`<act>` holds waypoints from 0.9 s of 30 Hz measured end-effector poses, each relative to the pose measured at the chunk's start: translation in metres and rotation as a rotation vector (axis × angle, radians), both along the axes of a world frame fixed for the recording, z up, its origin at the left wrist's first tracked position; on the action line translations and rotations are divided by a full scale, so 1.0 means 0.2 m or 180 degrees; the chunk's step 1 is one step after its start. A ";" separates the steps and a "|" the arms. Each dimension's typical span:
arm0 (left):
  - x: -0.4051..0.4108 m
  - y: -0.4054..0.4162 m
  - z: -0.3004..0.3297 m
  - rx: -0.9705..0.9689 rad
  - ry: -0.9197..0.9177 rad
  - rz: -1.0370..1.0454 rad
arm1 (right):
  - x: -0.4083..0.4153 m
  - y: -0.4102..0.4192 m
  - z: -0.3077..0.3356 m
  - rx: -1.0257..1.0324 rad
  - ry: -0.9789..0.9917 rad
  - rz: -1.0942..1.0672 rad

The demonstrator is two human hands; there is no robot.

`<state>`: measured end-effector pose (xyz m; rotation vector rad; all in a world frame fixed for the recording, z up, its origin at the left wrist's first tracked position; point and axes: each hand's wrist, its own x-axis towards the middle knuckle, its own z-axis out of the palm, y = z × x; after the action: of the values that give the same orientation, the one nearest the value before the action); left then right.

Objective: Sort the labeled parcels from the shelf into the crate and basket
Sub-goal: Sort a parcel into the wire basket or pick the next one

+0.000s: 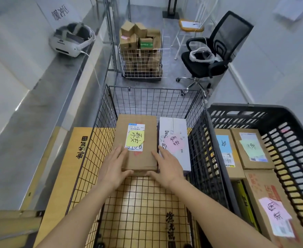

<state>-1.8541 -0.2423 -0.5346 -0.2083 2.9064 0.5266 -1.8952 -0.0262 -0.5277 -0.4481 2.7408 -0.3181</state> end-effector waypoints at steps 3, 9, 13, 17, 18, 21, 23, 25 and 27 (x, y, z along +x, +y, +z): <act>0.03 0.01 0.16 0.0015 0.0105 -0.0026 | 0.05 0.02 0.16 0.0048 0.0066 0.0080; 0.12 0.02 0.64 0.0003 0.0521 -0.0038 | 0.09 0.05 0.59 0.0041 0.0400 0.0207; 0.25 0.02 0.98 -0.0066 0.0734 0.0137 | 0.16 0.06 0.93 0.0016 0.0659 0.0415; 0.47 0.05 1.34 -0.0204 0.0977 0.0375 | 0.28 0.07 1.23 -0.0190 0.0861 0.0640; 0.54 0.07 1.42 -0.0253 0.1063 0.0443 | 0.32 0.08 1.30 -0.0214 0.0949 0.0723; 0.81 0.18 1.65 -0.0322 0.1286 0.0701 | 0.48 0.12 1.52 -0.0352 0.1136 0.1000; 1.01 0.27 1.78 -0.0378 0.1384 0.0920 | 0.62 0.16 1.66 -0.0428 0.1162 0.1228; 1.23 0.36 1.89 -0.0454 0.1379 0.1130 | 0.79 0.20 1.77 -0.0469 0.1246 0.1500; 1.47 0.44 1.99 -0.0577 0.1401 0.1291 | 0.97 0.24 1.87 -0.0659 0.1290 0.1660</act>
<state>-1.5608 -0.1544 -0.1372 -0.8165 3.3567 0.4041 -1.7011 0.0210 -0.1537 -1.3820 2.8304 -0.4066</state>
